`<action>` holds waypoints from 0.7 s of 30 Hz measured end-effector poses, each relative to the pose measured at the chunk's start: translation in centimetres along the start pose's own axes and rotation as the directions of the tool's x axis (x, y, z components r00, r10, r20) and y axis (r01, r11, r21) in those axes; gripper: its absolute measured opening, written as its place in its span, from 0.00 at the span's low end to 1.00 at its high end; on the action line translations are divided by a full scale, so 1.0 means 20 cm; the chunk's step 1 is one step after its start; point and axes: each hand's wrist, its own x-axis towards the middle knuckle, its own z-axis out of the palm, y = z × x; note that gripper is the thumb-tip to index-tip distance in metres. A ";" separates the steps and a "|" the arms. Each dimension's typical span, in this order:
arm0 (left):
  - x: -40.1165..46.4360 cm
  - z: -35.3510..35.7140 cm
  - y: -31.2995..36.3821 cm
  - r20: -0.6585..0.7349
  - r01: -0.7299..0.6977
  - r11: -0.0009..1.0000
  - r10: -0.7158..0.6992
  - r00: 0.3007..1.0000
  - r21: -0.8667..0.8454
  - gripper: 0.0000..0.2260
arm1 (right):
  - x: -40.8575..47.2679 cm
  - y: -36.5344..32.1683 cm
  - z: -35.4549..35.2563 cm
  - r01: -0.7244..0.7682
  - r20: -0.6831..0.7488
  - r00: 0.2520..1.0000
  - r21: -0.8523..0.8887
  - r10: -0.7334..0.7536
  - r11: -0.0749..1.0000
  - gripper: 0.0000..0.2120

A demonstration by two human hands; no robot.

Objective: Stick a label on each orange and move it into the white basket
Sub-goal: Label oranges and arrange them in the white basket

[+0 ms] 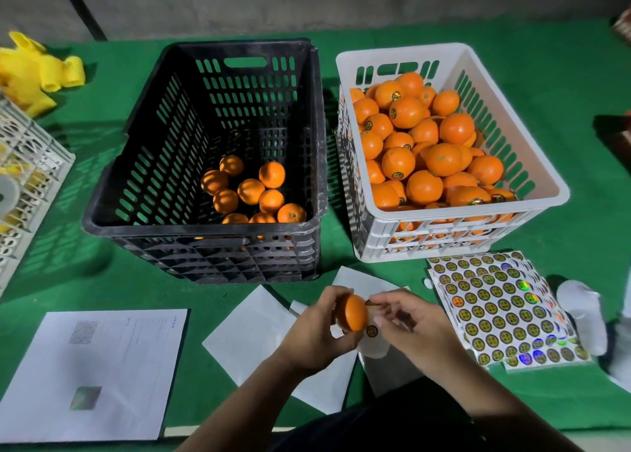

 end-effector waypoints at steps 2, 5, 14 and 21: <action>-0.01 -0.01 0.05 -0.042 -0.009 0.997 0.006 0.999 -0.077 0.29 | -0.04 -0.05 0.00 0.032 -0.008 0.999 0.116 -0.032 0.993 0.09; -0.02 -0.02 0.12 -0.069 -0.036 0.994 0.030 0.997 -0.102 0.28 | -0.04 -0.09 0.01 0.035 -0.081 0.997 0.176 -0.021 0.984 0.12; -0.03 -0.07 0.27 -0.089 -0.046 0.998 0.042 0.995 -0.049 0.24 | -0.01 -0.21 -0.03 0.031 0.000 1.000 -0.057 -0.031 0.998 0.10; -0.07 -0.11 0.33 -0.111 -0.069 0.994 0.059 0.992 -0.089 0.25 | 0.03 -0.29 -0.10 -0.069 0.081 0.992 -0.319 0.099 0.945 0.18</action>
